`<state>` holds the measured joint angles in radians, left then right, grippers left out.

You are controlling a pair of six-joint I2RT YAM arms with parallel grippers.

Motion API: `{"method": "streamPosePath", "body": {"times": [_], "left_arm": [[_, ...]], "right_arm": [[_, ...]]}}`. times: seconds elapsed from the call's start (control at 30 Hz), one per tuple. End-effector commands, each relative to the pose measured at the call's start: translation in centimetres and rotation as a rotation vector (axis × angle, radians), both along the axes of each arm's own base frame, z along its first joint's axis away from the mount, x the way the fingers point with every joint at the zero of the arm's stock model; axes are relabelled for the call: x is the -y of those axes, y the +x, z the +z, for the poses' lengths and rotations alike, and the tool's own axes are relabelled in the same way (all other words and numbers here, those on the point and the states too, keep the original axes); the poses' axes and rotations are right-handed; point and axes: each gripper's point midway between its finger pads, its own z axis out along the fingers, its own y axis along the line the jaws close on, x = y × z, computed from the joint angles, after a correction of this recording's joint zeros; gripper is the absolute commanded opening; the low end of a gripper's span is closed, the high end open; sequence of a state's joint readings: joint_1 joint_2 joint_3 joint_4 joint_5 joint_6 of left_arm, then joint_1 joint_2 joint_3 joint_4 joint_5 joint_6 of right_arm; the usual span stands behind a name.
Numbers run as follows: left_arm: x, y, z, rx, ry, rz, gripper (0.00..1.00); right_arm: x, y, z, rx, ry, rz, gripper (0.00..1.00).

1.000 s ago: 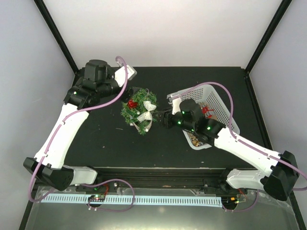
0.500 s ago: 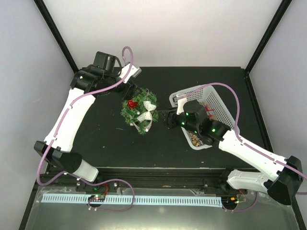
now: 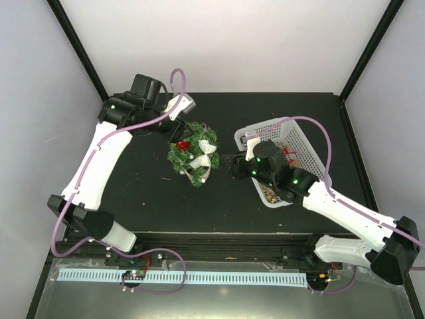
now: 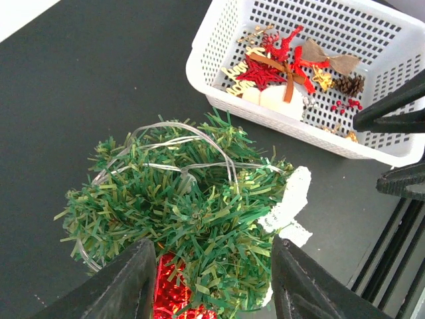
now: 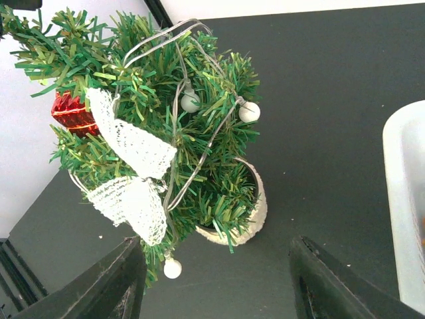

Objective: Decorate the small christmas tree

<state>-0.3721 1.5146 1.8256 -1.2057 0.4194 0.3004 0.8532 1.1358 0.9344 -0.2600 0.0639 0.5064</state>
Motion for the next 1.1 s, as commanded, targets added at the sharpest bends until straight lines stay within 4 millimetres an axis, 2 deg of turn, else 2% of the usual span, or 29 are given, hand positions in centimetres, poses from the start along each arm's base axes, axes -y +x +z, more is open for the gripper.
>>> {"method": "streamPosePath", "body": {"times": [0.0,0.13,0.3,0.4,0.5,0.77,1.07], "left_arm": [[0.1,-0.4,-1.0,-0.051,0.01,-0.022,0.47],[0.2,-0.1,-1.7,-0.07,0.018,-0.023,0.41],[0.5,0.0,-1.9,-0.078,0.012,-0.037,0.25],[0.6,0.2,-1.9,-0.068,0.018,-0.041,0.11],[0.6,0.3,-1.8,-0.064,0.022,-0.047,0.02],[0.8,0.6,-1.0,0.015,0.033,-0.108,0.01],[1.1,0.8,2.3,0.247,0.032,-0.211,0.01]], "right_arm": [[0.6,0.0,0.4,0.024,0.0,-0.02,0.61],[0.7,0.1,0.4,0.028,-0.005,-0.024,0.61],[0.9,0.2,0.6,0.038,-0.009,-0.034,0.61],[1.1,0.2,0.6,0.04,-0.011,-0.037,0.6],[1.3,0.2,0.5,0.046,-0.017,-0.047,0.6],[1.8,0.5,0.2,0.053,-0.032,-0.061,0.6],[2.3,0.6,0.1,0.069,-0.053,-0.073,0.6]]}}
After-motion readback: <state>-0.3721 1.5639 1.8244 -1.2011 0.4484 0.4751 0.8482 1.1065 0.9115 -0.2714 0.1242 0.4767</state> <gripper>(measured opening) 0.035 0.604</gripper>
